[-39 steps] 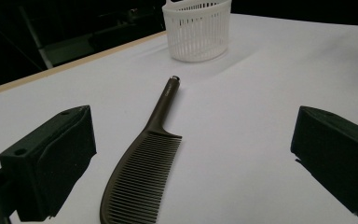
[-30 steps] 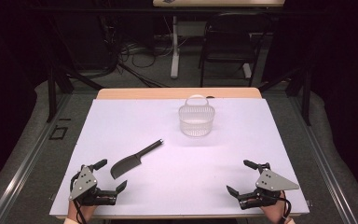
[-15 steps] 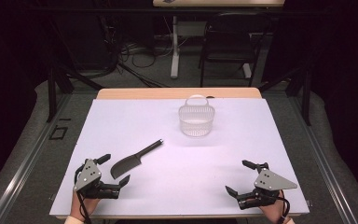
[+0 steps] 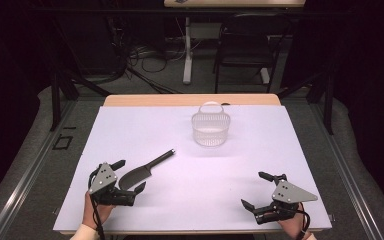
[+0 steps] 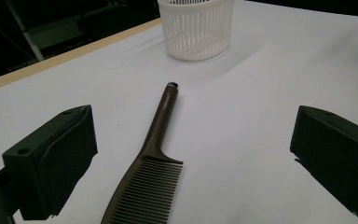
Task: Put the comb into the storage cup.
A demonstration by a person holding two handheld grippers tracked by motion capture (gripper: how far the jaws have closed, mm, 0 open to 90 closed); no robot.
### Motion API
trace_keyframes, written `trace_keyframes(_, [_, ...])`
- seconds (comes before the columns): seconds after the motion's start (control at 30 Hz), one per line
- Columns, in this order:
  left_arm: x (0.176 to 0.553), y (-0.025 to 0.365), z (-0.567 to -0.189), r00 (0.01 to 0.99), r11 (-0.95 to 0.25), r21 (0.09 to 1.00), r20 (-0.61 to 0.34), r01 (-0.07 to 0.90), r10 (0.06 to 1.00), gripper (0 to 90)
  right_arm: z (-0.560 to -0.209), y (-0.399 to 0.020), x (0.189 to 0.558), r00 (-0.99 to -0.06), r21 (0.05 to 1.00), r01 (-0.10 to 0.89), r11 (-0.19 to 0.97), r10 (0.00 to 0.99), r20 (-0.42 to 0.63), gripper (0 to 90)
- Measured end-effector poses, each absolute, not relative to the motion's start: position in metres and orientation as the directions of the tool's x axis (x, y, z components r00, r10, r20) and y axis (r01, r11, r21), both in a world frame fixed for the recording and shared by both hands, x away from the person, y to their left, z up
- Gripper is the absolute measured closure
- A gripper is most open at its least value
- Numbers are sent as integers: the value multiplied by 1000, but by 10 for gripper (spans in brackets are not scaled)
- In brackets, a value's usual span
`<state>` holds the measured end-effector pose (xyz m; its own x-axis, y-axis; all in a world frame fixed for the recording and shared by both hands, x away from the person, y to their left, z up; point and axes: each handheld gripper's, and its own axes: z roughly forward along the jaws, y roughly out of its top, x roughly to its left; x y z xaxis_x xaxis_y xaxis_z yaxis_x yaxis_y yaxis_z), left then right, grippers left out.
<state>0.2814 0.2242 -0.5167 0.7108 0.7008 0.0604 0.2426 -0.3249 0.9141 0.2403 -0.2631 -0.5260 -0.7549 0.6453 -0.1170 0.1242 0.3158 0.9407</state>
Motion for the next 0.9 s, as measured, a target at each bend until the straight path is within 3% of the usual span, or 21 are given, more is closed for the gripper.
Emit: trace_keyframes(0.9, [319,187,-512,745,-354,897,42,266,666,0,-527,-254,247,-763,933,132,334,635,-120,0])
